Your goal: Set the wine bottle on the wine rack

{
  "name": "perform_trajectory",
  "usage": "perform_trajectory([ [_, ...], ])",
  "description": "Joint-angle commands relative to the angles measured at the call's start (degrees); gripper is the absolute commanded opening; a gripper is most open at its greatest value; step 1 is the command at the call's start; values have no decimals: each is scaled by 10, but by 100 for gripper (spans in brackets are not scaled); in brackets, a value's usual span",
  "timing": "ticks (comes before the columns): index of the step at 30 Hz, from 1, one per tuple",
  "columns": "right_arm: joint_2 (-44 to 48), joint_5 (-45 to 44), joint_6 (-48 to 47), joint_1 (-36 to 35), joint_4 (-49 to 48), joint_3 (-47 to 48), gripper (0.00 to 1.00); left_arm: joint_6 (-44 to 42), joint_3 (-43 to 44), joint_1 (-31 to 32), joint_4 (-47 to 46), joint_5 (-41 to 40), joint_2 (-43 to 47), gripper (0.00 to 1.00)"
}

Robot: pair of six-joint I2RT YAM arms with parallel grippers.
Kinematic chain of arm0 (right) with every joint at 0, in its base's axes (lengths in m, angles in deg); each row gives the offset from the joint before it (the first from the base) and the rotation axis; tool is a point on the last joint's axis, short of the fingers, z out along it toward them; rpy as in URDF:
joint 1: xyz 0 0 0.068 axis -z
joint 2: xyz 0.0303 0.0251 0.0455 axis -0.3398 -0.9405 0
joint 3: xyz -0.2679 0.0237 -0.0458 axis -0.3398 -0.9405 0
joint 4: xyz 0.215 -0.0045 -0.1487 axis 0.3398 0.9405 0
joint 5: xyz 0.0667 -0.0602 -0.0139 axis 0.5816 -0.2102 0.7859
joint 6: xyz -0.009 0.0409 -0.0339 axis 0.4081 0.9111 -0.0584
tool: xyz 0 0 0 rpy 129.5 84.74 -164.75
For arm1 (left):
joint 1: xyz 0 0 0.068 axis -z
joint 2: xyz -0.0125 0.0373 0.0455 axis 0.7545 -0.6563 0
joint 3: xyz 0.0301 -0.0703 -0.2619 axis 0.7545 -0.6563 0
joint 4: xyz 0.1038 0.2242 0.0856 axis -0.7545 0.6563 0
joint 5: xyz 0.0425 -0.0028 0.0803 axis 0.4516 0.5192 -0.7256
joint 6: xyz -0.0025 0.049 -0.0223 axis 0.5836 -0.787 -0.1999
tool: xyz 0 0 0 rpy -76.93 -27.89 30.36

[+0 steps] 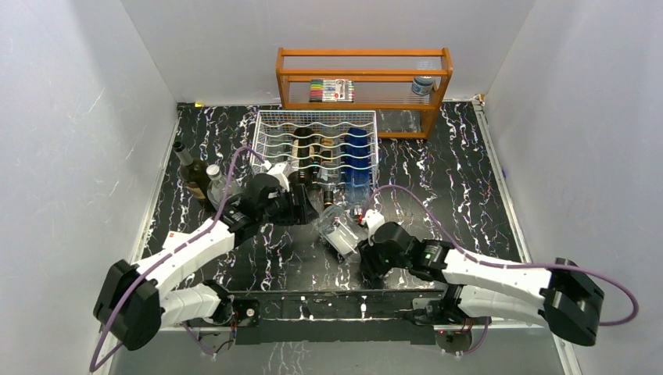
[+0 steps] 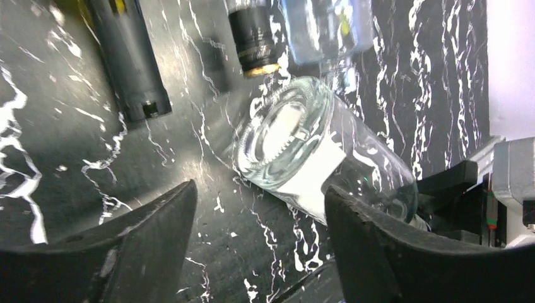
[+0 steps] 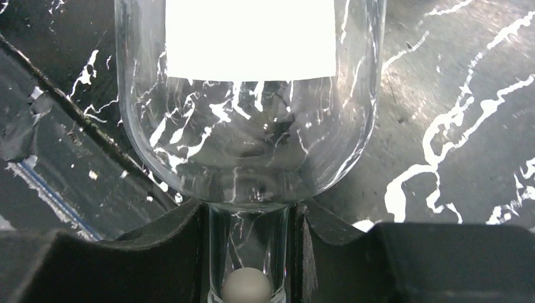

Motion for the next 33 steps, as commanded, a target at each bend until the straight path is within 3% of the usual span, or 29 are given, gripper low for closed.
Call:
perform_trajectory([
  [1, 89, -8, 5, 3, -53, 29, 0, -13, 56, 1, 46, -80, 61, 75],
  [12, 127, 4, -4, 3, -48, 56, 0, -35, 84, 0, 102, -196, 141, 80],
  [23, 122, -16, -29, 3, -55, 187, 0, -89, 136, 0, 149, -281, 181, 84],
  [28, 82, -110, -28, 4, -51, 262, 0, -105, 152, 0, 162, -305, 191, 85],
  [33, -18, -230, -31, 14, -50, 360, 0, -111, 161, 0, 164, -304, 195, 88],
])
